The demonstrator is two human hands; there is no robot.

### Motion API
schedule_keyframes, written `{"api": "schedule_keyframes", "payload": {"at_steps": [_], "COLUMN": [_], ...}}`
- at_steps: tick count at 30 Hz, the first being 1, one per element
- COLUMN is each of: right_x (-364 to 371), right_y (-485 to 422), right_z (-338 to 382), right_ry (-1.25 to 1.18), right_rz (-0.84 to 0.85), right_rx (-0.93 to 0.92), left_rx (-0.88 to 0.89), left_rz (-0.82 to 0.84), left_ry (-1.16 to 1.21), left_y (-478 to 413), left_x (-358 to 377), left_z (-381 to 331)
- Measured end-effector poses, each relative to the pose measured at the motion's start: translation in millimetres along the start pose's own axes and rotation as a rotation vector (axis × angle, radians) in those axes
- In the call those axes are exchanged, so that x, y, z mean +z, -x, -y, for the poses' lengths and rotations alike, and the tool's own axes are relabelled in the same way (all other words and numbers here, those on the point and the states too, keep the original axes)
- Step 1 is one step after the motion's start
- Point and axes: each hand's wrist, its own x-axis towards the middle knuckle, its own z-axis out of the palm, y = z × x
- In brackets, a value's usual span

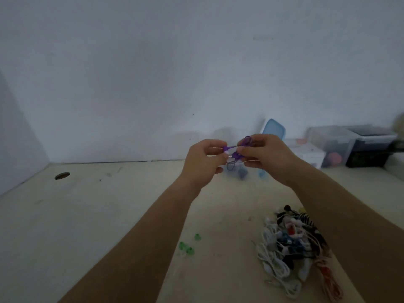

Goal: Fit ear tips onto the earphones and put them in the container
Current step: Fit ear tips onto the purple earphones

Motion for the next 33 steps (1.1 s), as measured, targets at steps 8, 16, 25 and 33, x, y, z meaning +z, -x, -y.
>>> {"api": "schedule_keyframes", "payload": {"at_steps": [8, 16, 25, 33], "right_x": [-7, -11, -49, -97], "right_y": [-79, -69, 17, 85], "right_z": [-17, -18, -2, -17], "right_ry": [0.378, 0.651, 0.566, 0.728], "right_rz": [-0.112, -0.189, -0.076, 0.124], "right_rx": [0.019, -0.020, -0.037, 0.002], "left_rx": [0.013, 0.079, 0.089, -0.026], "left_rz": [-0.044, -0.068, 0.121, 0.399], "left_ry": [-0.261, -0.496, -0.465, -0.569], "left_y": [-83, -75, 15, 79], "left_x": [19, 14, 38, 74], "left_z": [21, 31, 17, 13]}}
